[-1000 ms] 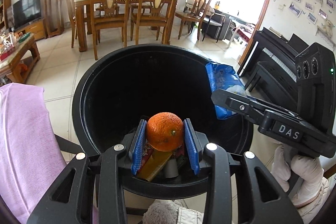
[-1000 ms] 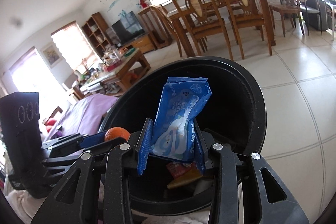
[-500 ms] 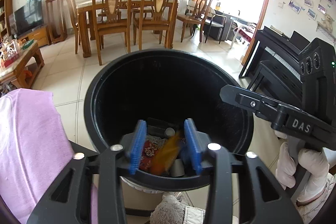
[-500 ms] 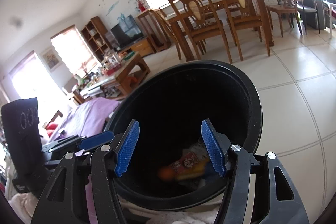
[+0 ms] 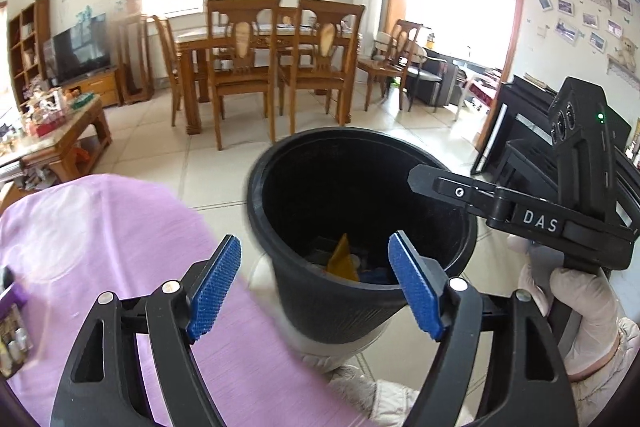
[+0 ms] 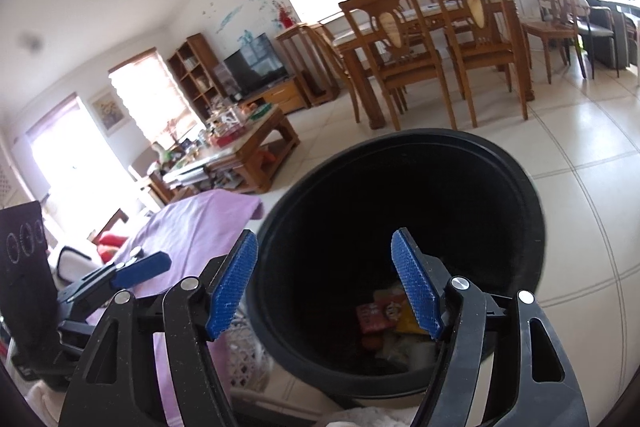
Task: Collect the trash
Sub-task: 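Open both tools to drop the orange and wrapper into the bin, then grasp the battery card with left tool while right tool grasps purple spray bottle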
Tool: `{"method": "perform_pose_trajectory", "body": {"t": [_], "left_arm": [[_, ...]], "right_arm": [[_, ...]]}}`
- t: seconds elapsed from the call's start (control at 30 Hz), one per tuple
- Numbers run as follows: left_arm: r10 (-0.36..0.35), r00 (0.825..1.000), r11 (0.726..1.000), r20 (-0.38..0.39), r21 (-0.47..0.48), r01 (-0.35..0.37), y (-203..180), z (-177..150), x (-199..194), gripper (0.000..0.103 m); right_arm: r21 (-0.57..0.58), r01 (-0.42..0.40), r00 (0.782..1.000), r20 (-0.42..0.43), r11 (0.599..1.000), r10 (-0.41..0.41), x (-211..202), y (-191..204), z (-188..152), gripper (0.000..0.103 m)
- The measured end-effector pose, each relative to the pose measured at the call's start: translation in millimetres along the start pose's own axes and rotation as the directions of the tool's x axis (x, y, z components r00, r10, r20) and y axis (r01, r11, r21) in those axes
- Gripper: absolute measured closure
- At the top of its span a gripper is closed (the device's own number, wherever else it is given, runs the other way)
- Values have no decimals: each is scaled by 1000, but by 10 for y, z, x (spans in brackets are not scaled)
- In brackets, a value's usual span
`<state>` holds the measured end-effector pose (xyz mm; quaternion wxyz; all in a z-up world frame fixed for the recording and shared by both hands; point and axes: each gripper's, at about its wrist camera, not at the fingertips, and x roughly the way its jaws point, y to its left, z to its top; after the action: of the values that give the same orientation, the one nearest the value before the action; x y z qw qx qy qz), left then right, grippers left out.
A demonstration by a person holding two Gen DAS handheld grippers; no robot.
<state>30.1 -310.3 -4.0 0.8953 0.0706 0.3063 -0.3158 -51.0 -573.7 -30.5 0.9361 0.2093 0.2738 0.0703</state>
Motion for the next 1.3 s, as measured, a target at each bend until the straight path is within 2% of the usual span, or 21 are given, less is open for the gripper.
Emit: {"method": "perform_pose_trajectory", "body": {"t": [0.17, 0.33, 0.43, 0.53, 0.6, 0.7, 0.8, 0.87, 1.03, 1.13, 1.17, 1.2, 1.27, 1.3], "left_arm": [[71, 997, 996, 11, -62, -71, 404, -144, -293, 27], [171, 985, 970, 17, -181, -165, 996, -368, -655, 27], [251, 968, 930, 21, -281, -236, 1456, -542, -943, 27], [337, 941, 867, 10, -393, -307, 1926, -783, -1245, 27], [367, 930, 829, -6, -451, -330, 2148, -915, -1386, 27], [377, 925, 771, -44, -539, -340, 2513, -1069, -1506, 27], [327, 942, 731, -77, -611, -303, 2835, -1201, -1487, 27], [291, 952, 721, -98, -632, -285, 2934, -1239, -1417, 28], [207, 971, 725, -123, -647, -236, 3090, -1323, -1267, 29], [213, 970, 730, -118, -641, -238, 3138, -1338, -1249, 36], [211, 970, 727, -120, -644, -238, 3167, -1338, -1238, 44], [203, 972, 727, -120, -646, -232, 3186, -1337, -1208, 62], [147, 981, 738, -123, -647, -192, 3218, -1349, -1121, 84], [149, 982, 748, -117, -636, -189, 3204, -1359, -1130, 85]], "right_arm": [[-58, -47, 999, -30, 997, 46, 201, 462, -30, 30], [-112, -106, 992, -73, 988, 98, 464, 976, -61, 30], [-147, -147, 985, -107, 978, 132, 626, 1330, -111, 30], [-187, -187, 977, -142, 964, 162, 798, 1671, -150, 30], [-214, -219, 968, -171, 952, 185, 936, 1924, -209, 30], [-258, -259, 955, -210, 931, 207, 1127, 2290, -325, 30], [-293, -291, 944, -239, 911, 225, 1261, 2576, -401, 30], [-319, -307, 939, -255, 897, 231, 1339, 2768, -444, 30], [-397, -332, 930, -288, 856, 227, 1569, 3156, -419, 30], [-453, -340, 927, -307, 824, 214, 1738, 3383, -404, 30], [-469, -344, 926, -313, 814, 211, 1784, 3422, -394, 30], [-489, -350, 924, -322, 799, 208, 1844, 3490, -394, 30], [-528, -356, 922, -332, 771, 199, 1956, 3622, -395, 30], [-551, -359, 921, -338, 753, 192, 2026, 3669, -393, 30]]}}
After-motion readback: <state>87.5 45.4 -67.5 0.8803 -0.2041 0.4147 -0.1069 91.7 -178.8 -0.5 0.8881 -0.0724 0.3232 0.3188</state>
